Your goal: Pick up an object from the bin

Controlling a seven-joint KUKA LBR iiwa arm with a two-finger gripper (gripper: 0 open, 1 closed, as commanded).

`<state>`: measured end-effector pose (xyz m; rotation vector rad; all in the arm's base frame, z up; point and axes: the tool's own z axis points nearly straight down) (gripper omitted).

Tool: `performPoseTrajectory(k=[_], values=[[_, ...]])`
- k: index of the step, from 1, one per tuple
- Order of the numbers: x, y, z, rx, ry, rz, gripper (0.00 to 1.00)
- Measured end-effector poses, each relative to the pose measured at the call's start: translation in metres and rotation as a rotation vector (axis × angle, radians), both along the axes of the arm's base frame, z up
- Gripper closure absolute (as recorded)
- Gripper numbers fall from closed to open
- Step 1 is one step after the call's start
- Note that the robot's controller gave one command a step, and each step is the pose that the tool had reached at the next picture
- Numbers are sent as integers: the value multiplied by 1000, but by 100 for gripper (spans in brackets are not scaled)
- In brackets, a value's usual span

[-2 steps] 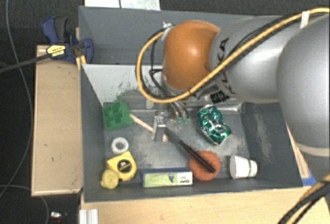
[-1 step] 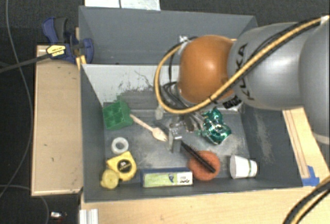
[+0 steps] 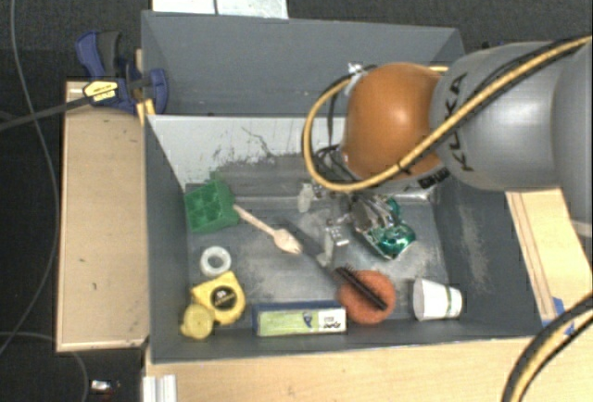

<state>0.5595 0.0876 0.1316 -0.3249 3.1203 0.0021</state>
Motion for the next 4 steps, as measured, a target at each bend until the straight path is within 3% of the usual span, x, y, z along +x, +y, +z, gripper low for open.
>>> performPoseTrajectory(k=[1, 2, 3, 4], values=[[-18, -27, -9, -1, 4, -104, 0], [-12, -39, -56, 3, -1, -153, 0], [-69, -41, -46, 2, -7, -197, 100], [-69, -41, -46, 2, -7, -198, 100]])
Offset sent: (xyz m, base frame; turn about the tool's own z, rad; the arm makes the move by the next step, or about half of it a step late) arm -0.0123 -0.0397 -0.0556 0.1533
